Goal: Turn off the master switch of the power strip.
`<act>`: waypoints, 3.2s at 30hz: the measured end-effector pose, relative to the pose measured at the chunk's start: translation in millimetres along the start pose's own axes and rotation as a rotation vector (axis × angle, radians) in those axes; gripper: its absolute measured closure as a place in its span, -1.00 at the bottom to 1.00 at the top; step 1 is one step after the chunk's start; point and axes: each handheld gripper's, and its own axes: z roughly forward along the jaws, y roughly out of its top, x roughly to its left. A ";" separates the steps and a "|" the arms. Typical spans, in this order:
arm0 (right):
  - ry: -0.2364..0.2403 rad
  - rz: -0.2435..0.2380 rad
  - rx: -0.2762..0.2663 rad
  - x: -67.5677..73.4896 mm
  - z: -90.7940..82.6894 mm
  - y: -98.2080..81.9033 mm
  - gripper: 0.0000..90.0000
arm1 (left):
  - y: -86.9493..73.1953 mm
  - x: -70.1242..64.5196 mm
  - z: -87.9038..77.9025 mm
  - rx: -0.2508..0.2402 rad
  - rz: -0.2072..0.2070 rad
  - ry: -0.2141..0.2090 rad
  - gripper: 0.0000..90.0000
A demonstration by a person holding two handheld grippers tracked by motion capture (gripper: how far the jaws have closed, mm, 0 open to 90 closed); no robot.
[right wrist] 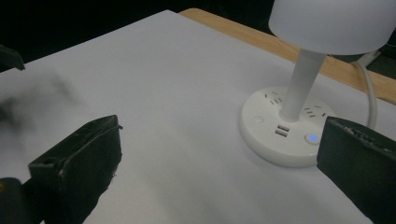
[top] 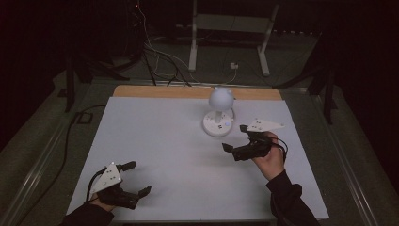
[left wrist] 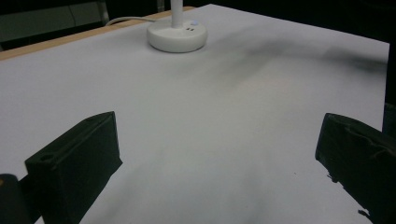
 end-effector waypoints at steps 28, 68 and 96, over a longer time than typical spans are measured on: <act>-0.035 0.046 0.060 -42.2 47.4 6.4 -1.00 | 0.2 0.3 -0.9 -0.007 -0.002 -0.001 -0.99; -0.174 0.243 0.068 -84.3 81.9 -9.8 -0.22 | -0.3 0.9 -0.3 -0.004 -0.006 -0.002 -0.99; -0.255 0.255 0.084 -84.4 95.2 -10.9 1.00 | -0.5 1.1 -0.2 -0.002 -0.010 -0.003 -0.99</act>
